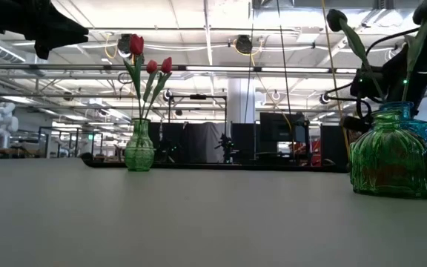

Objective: Sort flowers into vase by color
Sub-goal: Put the black flower into the right green vase

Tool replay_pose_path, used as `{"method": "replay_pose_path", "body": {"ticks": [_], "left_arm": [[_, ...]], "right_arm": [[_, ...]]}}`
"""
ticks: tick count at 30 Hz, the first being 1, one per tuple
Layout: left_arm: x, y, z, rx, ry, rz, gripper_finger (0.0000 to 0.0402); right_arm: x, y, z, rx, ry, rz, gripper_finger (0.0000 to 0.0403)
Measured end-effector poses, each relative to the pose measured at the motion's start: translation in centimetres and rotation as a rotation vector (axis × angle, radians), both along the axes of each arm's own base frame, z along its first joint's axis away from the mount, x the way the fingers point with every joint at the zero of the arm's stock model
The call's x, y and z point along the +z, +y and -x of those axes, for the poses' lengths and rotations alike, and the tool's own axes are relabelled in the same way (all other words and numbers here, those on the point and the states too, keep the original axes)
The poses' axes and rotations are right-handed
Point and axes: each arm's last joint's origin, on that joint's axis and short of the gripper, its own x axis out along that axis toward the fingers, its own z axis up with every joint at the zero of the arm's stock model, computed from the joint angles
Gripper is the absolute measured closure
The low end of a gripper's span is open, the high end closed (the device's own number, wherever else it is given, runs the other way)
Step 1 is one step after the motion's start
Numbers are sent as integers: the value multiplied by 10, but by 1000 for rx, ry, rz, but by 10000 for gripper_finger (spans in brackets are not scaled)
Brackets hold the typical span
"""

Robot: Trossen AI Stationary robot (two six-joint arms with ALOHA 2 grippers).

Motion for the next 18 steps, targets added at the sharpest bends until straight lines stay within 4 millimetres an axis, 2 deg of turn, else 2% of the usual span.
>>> {"method": "replay_pose_path", "body": {"ticks": [10,18], "left_arm": [[0,0,0,0,0,0,283],[0,0,0,0,0,0,283]], "right_arm": [[-6,-4,-3,-1,10,-13,241],[-6,-4,-3,-2,14,-16,315]]}}
